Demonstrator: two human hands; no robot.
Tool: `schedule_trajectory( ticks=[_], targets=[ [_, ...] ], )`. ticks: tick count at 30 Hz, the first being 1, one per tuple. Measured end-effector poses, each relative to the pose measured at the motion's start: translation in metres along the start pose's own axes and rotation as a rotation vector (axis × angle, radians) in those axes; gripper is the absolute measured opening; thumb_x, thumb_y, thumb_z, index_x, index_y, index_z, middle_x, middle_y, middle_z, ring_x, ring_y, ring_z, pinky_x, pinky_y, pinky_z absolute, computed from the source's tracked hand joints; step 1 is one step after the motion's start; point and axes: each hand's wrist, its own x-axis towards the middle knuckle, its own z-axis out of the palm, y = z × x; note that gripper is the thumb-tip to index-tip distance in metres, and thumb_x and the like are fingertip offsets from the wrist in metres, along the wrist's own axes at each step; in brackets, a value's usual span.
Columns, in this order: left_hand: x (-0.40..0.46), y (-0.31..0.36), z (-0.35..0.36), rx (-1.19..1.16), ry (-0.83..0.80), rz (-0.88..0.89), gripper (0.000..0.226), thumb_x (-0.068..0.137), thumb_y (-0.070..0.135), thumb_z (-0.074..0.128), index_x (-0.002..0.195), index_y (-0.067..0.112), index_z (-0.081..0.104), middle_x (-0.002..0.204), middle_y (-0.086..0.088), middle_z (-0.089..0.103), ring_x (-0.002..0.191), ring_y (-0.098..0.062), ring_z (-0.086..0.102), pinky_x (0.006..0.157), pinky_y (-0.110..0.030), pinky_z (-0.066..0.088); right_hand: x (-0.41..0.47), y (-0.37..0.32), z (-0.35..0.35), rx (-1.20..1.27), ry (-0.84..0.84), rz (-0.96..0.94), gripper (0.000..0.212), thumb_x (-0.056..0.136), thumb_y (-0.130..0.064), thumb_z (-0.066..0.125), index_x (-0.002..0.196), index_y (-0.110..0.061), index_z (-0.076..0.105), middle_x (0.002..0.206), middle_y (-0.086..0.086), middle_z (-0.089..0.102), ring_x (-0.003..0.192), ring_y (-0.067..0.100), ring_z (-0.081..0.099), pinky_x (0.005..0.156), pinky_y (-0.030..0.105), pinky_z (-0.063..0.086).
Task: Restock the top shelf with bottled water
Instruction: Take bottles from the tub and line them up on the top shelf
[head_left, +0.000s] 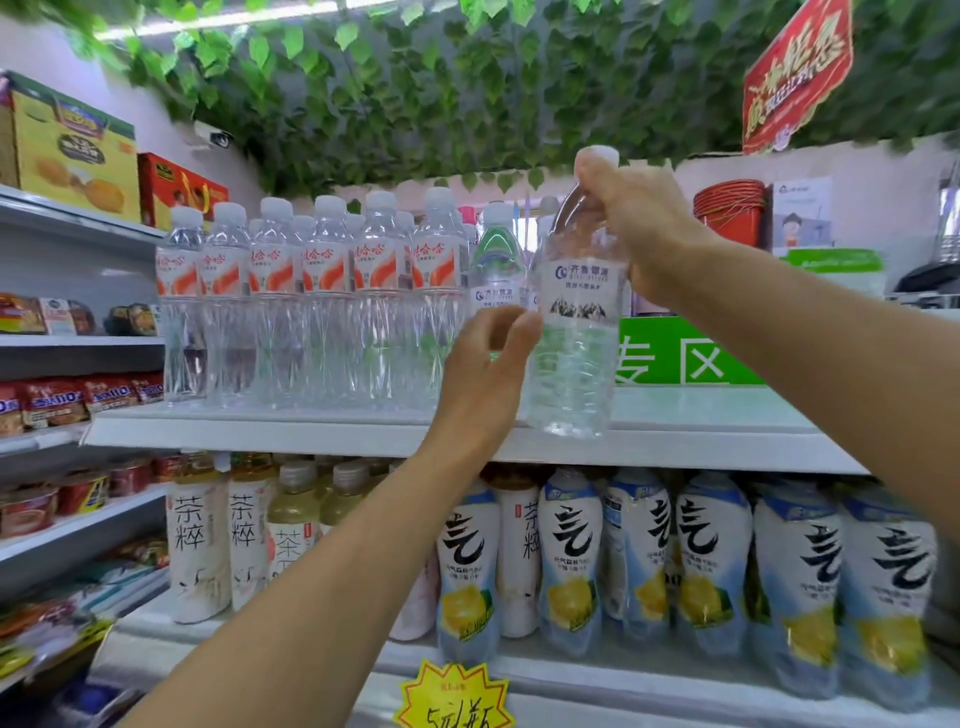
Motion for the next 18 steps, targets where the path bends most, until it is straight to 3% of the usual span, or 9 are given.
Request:
schedule_trajectory(
  ticks=[2,4,6,9,11,14,18],
  targets=[
    [0.008,-0.016,-0.005,0.228,0.135,0.106,0.042,0.095,0.036,0.059,0.134,0.023,0.049,0.130,0.009,0.048,0.120,-0.004,0.037,0.104,-0.027,0.030,0.008,0.005,0.000,-0.119,0.032,-0.064,0.028,0.096,-0.035,0.053,0.080,-0.013,0.061,0.085,0.005,0.064,0.079,0.018,0.060,0.079,0.041,0.054],
    [0.015,-0.033,-0.007,0.384,0.168,0.168,0.055,0.090,0.032,0.067,0.139,0.023,0.043,0.137,0.005,0.039,0.119,-0.002,0.023,0.107,-0.026,0.022,0.015,0.013,0.002,-0.162,0.051,-0.084,0.027,0.098,-0.036,0.052,0.092,-0.011,0.062,0.091,0.005,0.063,0.077,0.013,0.057,0.068,0.023,0.050],
    [0.020,-0.048,-0.006,0.487,0.174,0.198,0.067,0.084,0.031,0.073,0.141,0.020,0.040,0.141,0.001,0.036,0.124,-0.007,0.024,0.111,-0.031,0.024,0.020,0.023,0.006,-0.180,0.069,-0.077,0.029,0.101,-0.036,0.050,0.100,-0.010,0.063,0.095,0.006,0.062,0.074,0.010,0.054,0.057,0.015,0.044],
    [0.023,-0.062,-0.002,0.610,0.192,0.195,0.077,0.080,0.038,0.076,0.144,0.021,0.037,0.142,0.000,0.035,0.129,-0.018,0.027,0.103,-0.032,0.027,0.031,0.035,0.009,-0.192,0.086,-0.057,0.033,0.101,-0.037,0.049,0.102,-0.008,0.063,0.095,0.007,0.060,0.071,0.008,0.051,0.049,0.011,0.040],
    [0.024,-0.067,0.000,0.659,0.184,0.184,0.080,0.080,0.043,0.075,0.145,0.024,0.033,0.143,0.002,0.034,0.130,-0.017,0.026,0.103,-0.035,0.027,0.035,0.041,0.013,-0.235,0.068,-0.050,0.038,0.101,-0.041,0.049,0.107,-0.005,0.060,0.099,0.007,0.061,0.074,0.008,0.051,0.055,0.017,0.040],
    [0.025,-0.068,-0.002,0.654,0.161,0.161,0.081,0.080,0.043,0.075,0.147,0.025,0.032,0.144,0.002,0.035,0.132,-0.018,0.026,0.104,-0.036,0.027,0.037,0.045,0.017,-0.238,0.039,-0.053,0.051,0.099,-0.046,0.050,0.126,-0.003,0.055,0.116,0.007,0.062,0.096,0.016,0.057,0.065,0.020,0.037],
    [0.023,-0.069,-0.003,0.640,0.159,0.157,0.081,0.080,0.041,0.076,0.146,0.025,0.032,0.143,0.003,0.037,0.133,-0.019,0.029,0.104,-0.036,0.026,0.008,0.052,0.011,-0.300,-0.027,-0.007,0.076,0.092,-0.052,0.059,0.147,-0.006,0.032,0.143,0.005,0.046,0.129,0.023,0.045,0.095,0.033,0.038]
  ],
)
